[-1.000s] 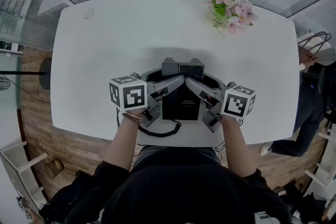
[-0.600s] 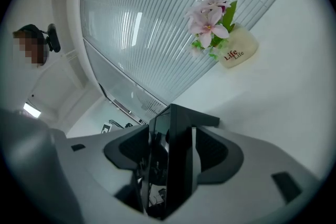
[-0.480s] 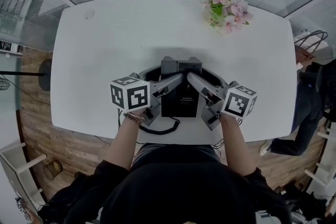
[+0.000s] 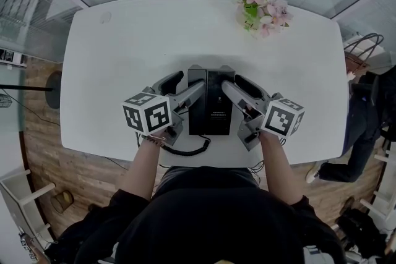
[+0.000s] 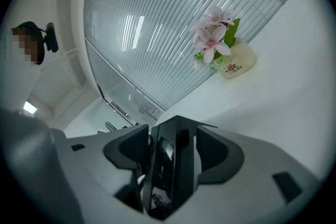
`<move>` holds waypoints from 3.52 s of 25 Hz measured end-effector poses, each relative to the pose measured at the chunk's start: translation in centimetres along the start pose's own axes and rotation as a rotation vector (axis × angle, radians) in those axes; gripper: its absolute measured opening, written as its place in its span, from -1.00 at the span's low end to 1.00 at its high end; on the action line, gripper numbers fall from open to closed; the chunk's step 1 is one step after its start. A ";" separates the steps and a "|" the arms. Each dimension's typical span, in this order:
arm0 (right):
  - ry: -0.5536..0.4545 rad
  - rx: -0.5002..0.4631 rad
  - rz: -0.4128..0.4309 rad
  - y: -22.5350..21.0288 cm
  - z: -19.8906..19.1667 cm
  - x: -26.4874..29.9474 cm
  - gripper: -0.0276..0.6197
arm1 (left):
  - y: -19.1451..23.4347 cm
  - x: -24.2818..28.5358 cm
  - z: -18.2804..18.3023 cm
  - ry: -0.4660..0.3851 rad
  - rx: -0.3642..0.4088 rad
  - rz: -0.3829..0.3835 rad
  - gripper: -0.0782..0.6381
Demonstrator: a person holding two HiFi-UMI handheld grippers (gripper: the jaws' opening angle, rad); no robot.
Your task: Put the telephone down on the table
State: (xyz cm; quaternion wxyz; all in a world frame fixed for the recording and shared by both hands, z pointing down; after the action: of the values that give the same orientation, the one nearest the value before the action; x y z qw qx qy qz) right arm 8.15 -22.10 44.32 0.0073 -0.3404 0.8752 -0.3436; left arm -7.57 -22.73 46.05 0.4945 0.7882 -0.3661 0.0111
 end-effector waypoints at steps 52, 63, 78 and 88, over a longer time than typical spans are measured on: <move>-0.320 -0.556 -0.096 9.8 12.5 -4.3 -0.23 | -13.5 -6.7 8.5 -0.373 0.543 -0.023 0.12; -0.335 -0.601 -0.102 10.8 12.8 -4.5 -0.49 | -14.1 -7.6 8.8 -0.405 0.571 -0.014 -0.28; -0.349 -0.616 -0.076 11.5 12.7 -4.5 -0.81 | -14.5 -8.0 8.7 -0.441 0.566 -0.009 -0.69; -0.362 -0.619 -0.074 11.6 12.8 -4.5 -0.90 | -14.6 -8.2 8.6 -0.442 0.571 -0.016 -0.74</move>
State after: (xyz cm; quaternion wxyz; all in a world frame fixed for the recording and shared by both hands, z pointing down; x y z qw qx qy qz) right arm 7.89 -20.86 26.47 0.0466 -0.4134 0.9093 0.0035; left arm -7.91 -21.32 27.32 0.1635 0.8807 -0.4403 -0.0616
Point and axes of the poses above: the fingertips, and each gripper's own axes: x forward along the fingers, y to its left, z out of its top, the point moved 4 cm from there along -x, backward along the fingers, and after that the axes turned 14 degrees about -x, right-handed, at the moved point
